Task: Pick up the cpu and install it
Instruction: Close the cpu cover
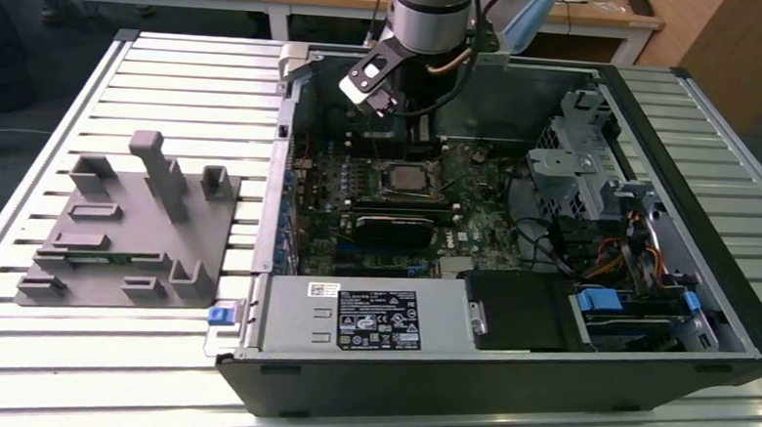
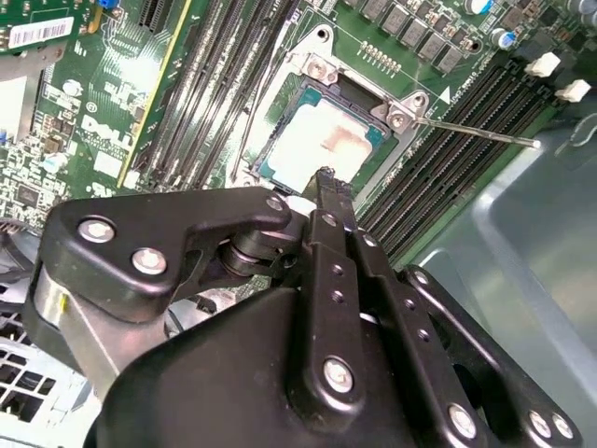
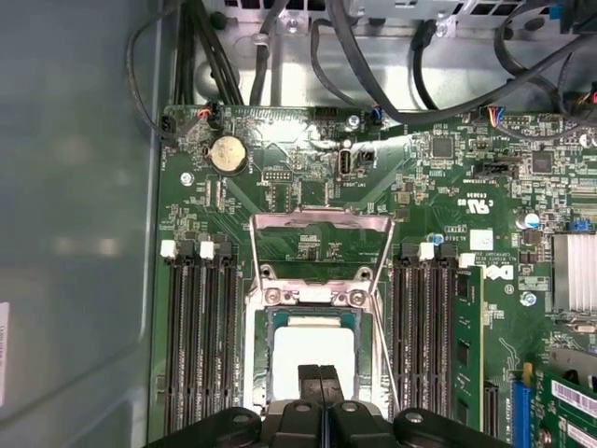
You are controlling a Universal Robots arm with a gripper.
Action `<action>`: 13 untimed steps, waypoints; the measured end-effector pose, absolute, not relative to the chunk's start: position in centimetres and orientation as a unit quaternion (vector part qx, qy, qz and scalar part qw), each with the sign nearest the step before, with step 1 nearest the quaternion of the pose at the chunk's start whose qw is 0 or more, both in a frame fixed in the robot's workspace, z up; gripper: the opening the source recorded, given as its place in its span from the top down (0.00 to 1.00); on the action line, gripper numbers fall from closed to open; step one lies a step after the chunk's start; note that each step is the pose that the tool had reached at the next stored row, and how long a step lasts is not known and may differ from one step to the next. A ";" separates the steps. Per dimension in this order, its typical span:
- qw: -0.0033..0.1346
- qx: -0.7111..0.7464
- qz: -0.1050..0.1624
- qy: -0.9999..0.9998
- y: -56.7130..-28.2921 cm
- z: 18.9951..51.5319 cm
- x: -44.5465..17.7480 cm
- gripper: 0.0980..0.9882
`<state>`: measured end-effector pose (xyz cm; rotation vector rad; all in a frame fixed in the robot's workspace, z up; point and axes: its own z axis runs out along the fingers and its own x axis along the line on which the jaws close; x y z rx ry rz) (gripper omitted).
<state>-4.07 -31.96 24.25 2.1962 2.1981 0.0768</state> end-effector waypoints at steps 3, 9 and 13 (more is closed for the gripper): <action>0.016 0.707 0.024 0.707 -32.0 25.4 -4.1 0.99; 0.015 0.707 0.023 0.707 -32.3 26.8 -4.1 0.99; 0.015 0.707 0.023 0.707 -32.9 26.8 -4.1 0.99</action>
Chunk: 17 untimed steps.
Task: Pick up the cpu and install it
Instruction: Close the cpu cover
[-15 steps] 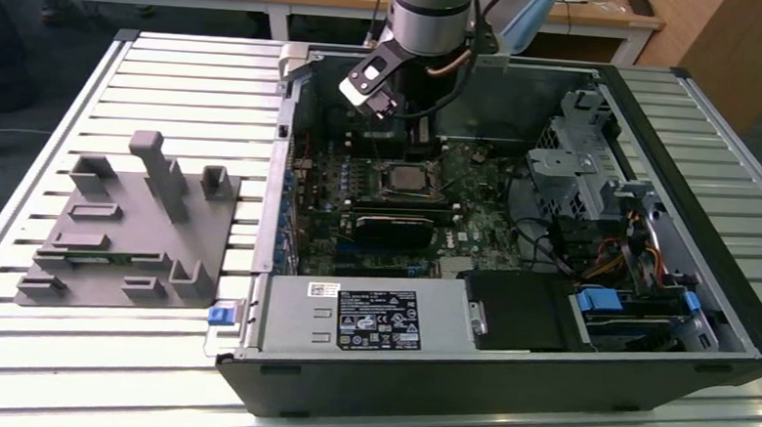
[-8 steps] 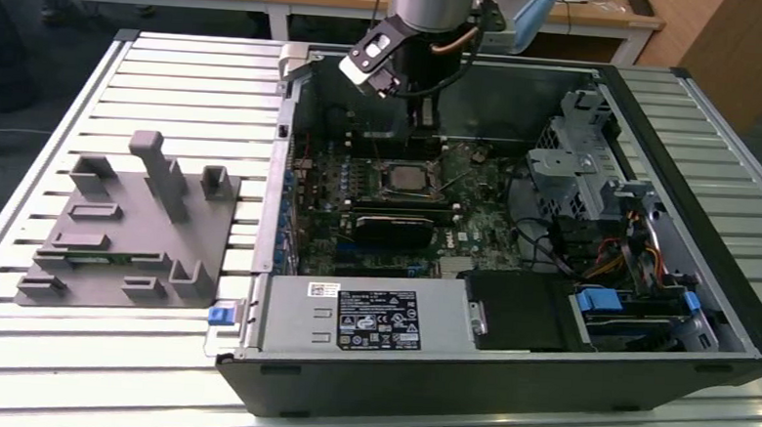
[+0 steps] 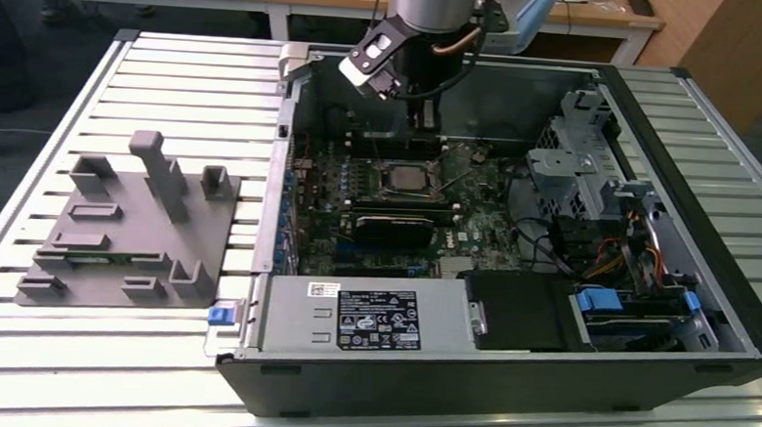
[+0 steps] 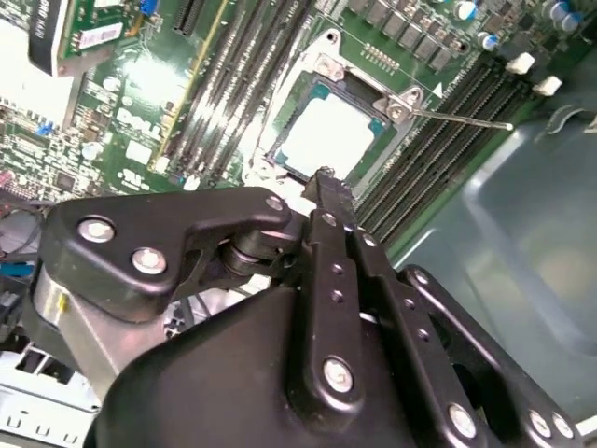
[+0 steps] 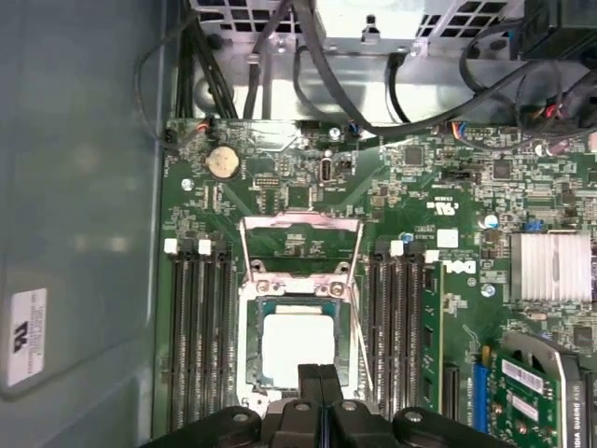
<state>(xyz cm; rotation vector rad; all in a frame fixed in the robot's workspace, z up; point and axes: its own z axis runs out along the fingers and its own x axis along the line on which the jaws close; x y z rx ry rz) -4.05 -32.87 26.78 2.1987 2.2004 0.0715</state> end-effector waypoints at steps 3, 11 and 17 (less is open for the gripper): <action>0.013 0.707 0.021 0.707 -32.9 26.8 -3.0 0.99; 0.007 0.705 0.015 0.709 -32.9 26.7 -0.3 0.99; 0.006 0.691 0.015 0.723 -32.9 26.7 0.4 0.99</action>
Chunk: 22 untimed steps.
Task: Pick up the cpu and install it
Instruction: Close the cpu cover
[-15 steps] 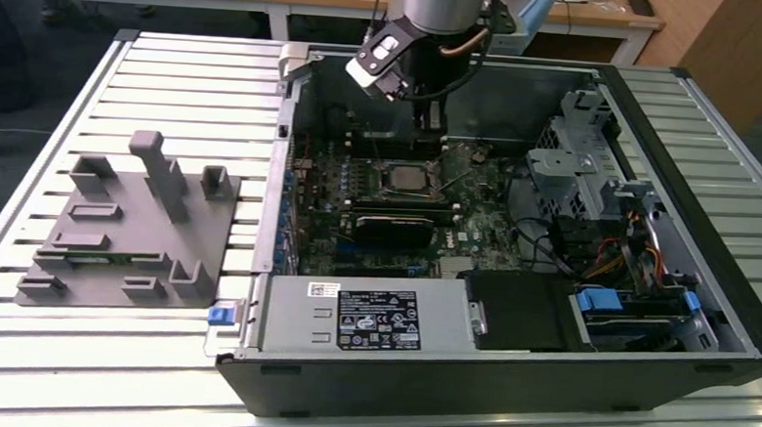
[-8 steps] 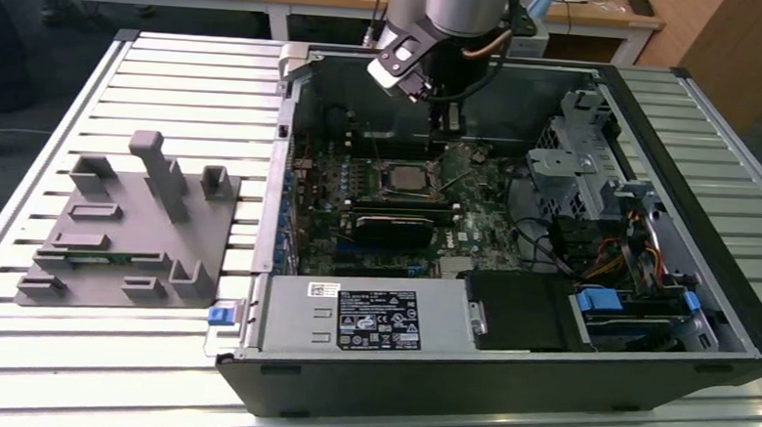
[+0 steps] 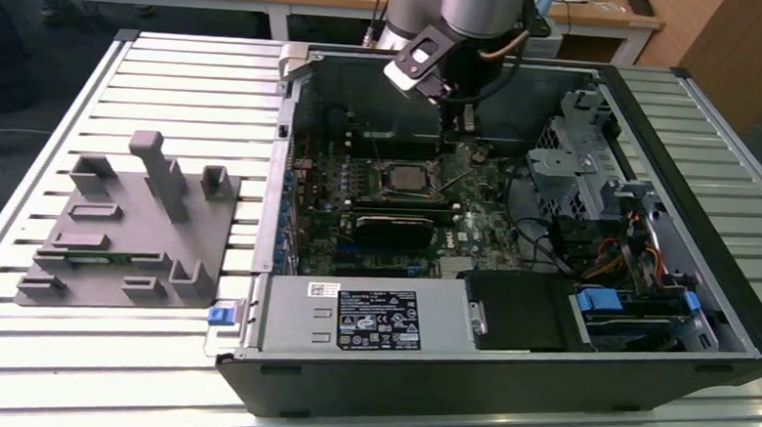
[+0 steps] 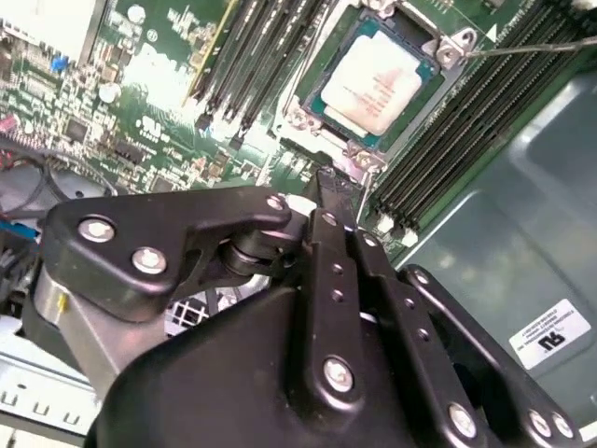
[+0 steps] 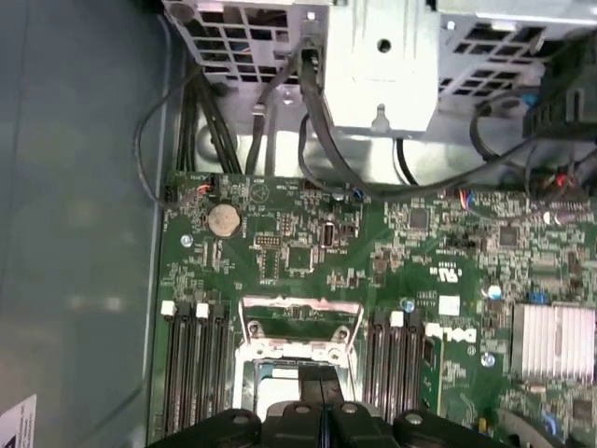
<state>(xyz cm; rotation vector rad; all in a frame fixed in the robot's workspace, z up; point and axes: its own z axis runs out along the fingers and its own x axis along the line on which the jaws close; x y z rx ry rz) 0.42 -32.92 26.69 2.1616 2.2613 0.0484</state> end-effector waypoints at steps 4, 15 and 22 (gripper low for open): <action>0.006 0.689 0.015 0.725 -32.8 26.6 1.1 0.99; 0.007 0.689 0.015 0.724 -32.1 26.4 2.6 0.99; 0.007 0.689 0.015 0.724 -32.1 26.3 3.1 0.99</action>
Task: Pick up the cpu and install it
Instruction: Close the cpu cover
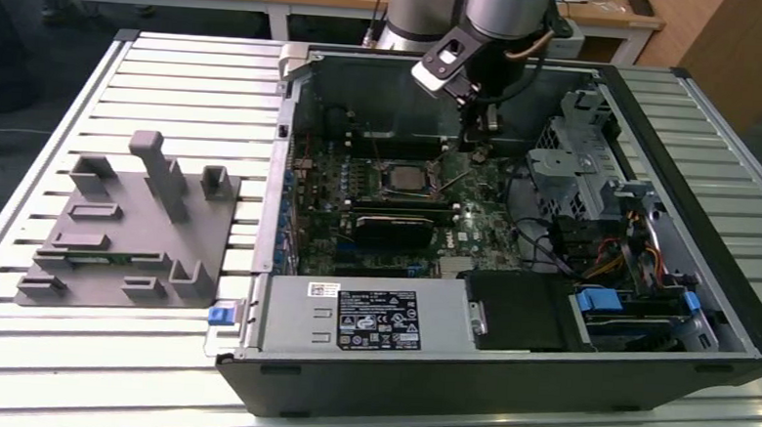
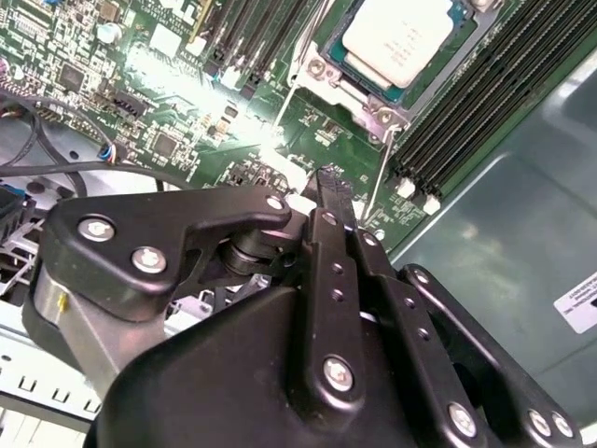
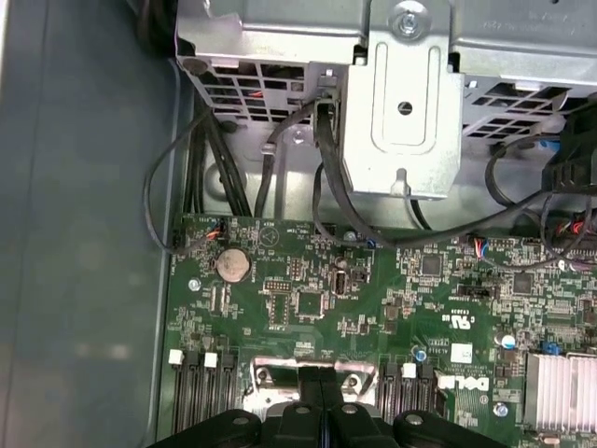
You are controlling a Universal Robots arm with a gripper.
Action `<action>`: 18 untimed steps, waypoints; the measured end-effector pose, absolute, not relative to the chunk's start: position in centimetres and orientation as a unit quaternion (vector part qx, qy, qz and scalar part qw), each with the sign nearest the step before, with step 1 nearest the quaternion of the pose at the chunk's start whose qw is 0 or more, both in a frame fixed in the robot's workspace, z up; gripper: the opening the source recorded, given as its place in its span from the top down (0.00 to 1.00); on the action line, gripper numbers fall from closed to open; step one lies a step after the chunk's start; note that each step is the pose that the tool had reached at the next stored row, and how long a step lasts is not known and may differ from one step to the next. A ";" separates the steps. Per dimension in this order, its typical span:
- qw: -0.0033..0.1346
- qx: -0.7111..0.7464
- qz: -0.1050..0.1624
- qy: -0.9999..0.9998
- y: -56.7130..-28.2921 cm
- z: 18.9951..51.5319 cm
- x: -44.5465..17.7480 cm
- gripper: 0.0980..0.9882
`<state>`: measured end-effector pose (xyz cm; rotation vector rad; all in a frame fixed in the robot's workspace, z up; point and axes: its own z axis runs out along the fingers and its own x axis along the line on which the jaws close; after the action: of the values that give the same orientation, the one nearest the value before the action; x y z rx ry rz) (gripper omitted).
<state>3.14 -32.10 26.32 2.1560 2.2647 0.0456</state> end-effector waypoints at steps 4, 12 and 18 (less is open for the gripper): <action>0.007 0.690 0.014 0.724 -32.1 26.3 3.4 0.99; 0.007 0.690 0.014 0.724 -32.1 26.3 3.8 0.99; 0.008 0.690 0.014 0.724 -32.1 26.2 4.5 0.99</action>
<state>4.52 -32.09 26.18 2.1573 2.2624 0.0444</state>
